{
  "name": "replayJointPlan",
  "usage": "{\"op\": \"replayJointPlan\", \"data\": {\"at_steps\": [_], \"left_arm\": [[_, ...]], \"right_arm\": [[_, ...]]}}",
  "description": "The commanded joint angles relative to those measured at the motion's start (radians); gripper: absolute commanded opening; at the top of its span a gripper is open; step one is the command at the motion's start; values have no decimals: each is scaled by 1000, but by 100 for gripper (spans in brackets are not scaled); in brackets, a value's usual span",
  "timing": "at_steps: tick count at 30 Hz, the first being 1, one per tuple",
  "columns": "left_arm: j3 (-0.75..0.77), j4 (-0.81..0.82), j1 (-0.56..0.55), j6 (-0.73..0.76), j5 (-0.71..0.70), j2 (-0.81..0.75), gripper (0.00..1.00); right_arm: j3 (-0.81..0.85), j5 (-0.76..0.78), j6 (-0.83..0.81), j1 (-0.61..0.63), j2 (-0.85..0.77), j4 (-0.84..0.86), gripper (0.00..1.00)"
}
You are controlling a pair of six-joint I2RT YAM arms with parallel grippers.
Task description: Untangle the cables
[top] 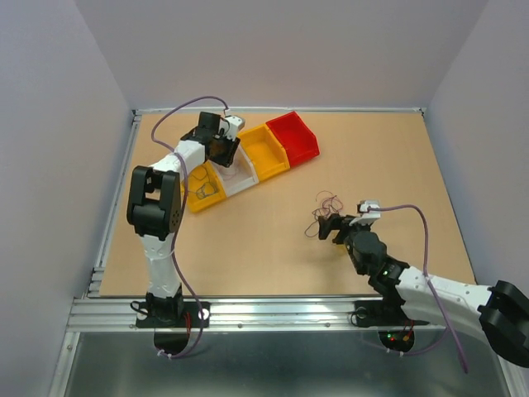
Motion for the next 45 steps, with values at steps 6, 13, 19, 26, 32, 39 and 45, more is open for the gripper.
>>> {"op": "replayJointPlan", "data": {"at_steps": [6,13,19,26,32,39,45], "left_arm": [[-67,15,-13,-2,65,-290,61],[-225,144,-102,-5,33,-518,84],[-405,369,-208,-73,22,-688,92],[-532,460,-268,-91,99,-764,91],[-595,503,-285,-87,142,-738,91],[-598,538,-322,-108,205,-649,89],[-608,564,-342,-111,245,-620,89]], "right_arm": [[128,-37,130,-159,74,-116,96],[164,-92,141,-218,156,-120,81],[218,-105,133,-238,300,-110,72],[316,-78,98,-259,475,-87,61],[381,-77,81,-286,599,-75,38],[370,-149,41,-287,593,-26,1],[263,-515,-53,-284,469,130,0]]}}
